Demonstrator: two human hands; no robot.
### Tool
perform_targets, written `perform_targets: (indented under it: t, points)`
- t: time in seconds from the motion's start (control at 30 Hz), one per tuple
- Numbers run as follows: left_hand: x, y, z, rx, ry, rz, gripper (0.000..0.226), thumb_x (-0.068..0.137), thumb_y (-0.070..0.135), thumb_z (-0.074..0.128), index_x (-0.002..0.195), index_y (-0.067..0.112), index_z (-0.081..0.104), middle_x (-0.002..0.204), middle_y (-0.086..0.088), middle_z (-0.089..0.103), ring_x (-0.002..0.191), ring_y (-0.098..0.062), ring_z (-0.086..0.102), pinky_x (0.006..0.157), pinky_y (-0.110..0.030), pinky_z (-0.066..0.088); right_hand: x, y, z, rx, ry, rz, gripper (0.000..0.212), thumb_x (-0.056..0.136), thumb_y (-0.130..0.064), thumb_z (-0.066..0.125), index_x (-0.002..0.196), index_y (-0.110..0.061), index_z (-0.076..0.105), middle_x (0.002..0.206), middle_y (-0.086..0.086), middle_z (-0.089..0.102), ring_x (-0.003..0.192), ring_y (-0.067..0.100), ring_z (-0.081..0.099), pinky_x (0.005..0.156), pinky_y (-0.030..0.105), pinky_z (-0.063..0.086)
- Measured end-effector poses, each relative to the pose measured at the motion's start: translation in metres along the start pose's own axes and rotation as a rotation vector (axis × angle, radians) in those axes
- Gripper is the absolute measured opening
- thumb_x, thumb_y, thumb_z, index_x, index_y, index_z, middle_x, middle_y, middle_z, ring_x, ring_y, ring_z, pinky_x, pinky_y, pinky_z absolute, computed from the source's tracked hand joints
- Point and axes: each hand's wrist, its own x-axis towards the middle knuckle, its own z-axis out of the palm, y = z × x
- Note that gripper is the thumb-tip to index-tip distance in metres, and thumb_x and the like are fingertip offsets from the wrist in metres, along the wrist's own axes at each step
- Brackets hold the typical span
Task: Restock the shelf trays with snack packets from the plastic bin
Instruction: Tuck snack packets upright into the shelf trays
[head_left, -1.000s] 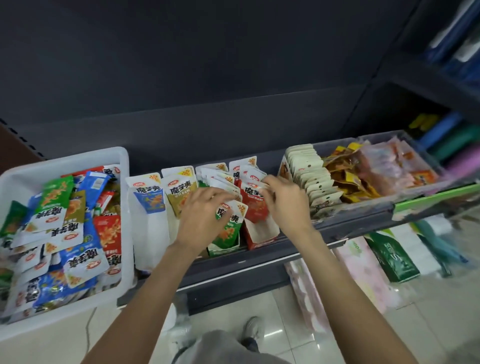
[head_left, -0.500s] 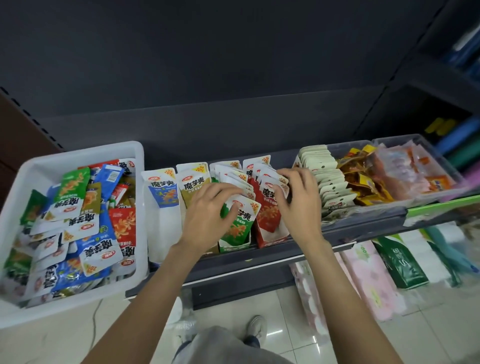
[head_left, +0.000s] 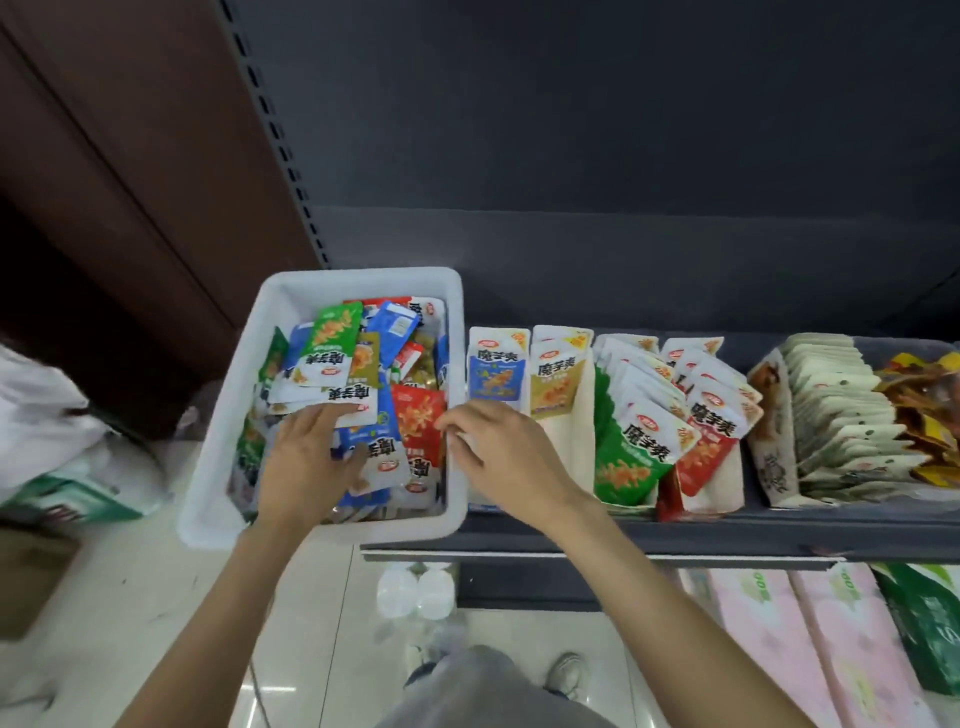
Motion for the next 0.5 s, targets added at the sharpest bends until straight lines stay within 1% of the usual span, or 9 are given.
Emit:
perform_targets:
  t: [0.07,0.13,0.17,0.23,0.3,0.33,0.4,0.47,0.5]
  points:
    - [0.004,-0.022,-0.002,0.046,-0.086,-0.027,0.050,0.071,0.021,0.080,0.117,0.011,0.062,0.119,-0.011,0.061,0.111,-0.035,0.054,0.095,-0.050,0.043,0.026,-0.007,0.024,-0.055,-0.062,-0.039,0.020,0.094,-0.017,0.052,0.110,-0.014,0.062,0.110,0.001,0.063,0.100,0.017,0.056,0.077,0.031,0.051]
    - [0.008,-0.034,-0.004,0.075,-0.114,0.024,0.055,0.072,0.028,0.079,0.122,0.016,0.060,0.127,-0.007,0.058,0.119,-0.032,0.051,0.101,-0.051,0.037,0.052,-0.011,0.046,-0.166,-0.101,-0.071,0.020,0.090,-0.009,0.055,0.108,-0.012,0.064,0.108,0.003,0.064,0.101,0.020,0.057,0.080,0.034,0.051]
    - [0.011,-0.037,-0.004,0.092,-0.130,0.055,0.058,0.074,0.034,0.077,0.126,0.019,0.057,0.132,-0.005,0.055,0.125,-0.030,0.047,0.104,-0.050,0.033,0.064,-0.012,0.055,-0.251,-0.126,-0.070,0.022,0.088,-0.006,0.056,0.108,-0.012,0.064,0.108,0.004,0.065,0.101,0.021,0.058,0.082,0.035,0.051]
    - [0.015,-0.036,-0.003,0.143,-0.217,0.090,0.065,0.077,0.048,0.069,0.136,0.029,0.046,0.146,0.003,0.041,0.137,-0.023,0.032,0.111,-0.049,0.022,0.087,-0.009,0.071,-0.444,-0.194,-0.038,0.027,0.085,-0.004,0.058,0.111,-0.010,0.061,0.110,0.007,0.065,0.103,0.023,0.059,0.085,0.034,0.049]
    - [0.018,-0.034,0.001,0.203,-0.321,0.105,0.073,0.080,0.060,0.059,0.143,0.036,0.031,0.154,0.010,0.023,0.144,-0.016,0.014,0.115,-0.047,0.011,0.104,-0.005,0.080,-0.558,-0.309,0.034,0.038,0.084,-0.008,0.060,0.121,-0.008,0.052,0.117,0.011,0.061,0.109,0.026,0.056,0.090,0.037,0.045]
    - [0.019,-0.033,0.003,0.234,-0.366,0.105,0.075,0.081,0.063,0.055,0.145,0.038,0.025,0.156,0.012,0.016,0.145,-0.013,0.009,0.116,-0.047,0.008,0.111,-0.004,0.082,-0.571,-0.377,0.067,0.046,0.084,-0.013,0.062,0.127,-0.008,0.046,0.121,0.012,0.059,0.112,0.028,0.054,0.094,0.039,0.043]
    - [0.022,-0.034,0.004,0.270,-0.419,0.099,0.077,0.082,0.064,0.052,0.146,0.038,0.018,0.157,0.014,0.009,0.145,-0.011,0.004,0.117,-0.047,0.006,0.120,-0.004,0.082,-0.550,-0.497,0.112,0.064,0.080,-0.023,0.071,0.134,-0.010,0.038,0.129,0.011,0.053,0.118,0.029,0.051,0.100,0.042,0.039]
    - [0.023,-0.036,0.004,0.270,-0.418,0.097,0.078,0.082,0.064,0.053,0.147,0.038,0.017,0.157,0.014,0.008,0.145,-0.011,0.004,0.117,-0.047,0.006,0.124,-0.007,0.076,-0.565,-0.554,0.117,0.074,0.073,-0.035,0.078,0.132,-0.012,0.040,0.131,0.010,0.050,0.117,0.029,0.050,0.099,0.041,0.038]
    - [0.023,-0.036,0.003,0.266,-0.411,0.097,0.079,0.082,0.063,0.053,0.147,0.038,0.016,0.157,0.013,0.009,0.145,-0.011,0.005,0.117,-0.047,0.006,0.125,-0.009,0.070,-0.565,-0.560,0.110,0.068,0.072,-0.039,0.078,0.126,-0.013,0.045,0.127,0.009,0.052,0.113,0.027,0.051,0.095,0.038,0.039]
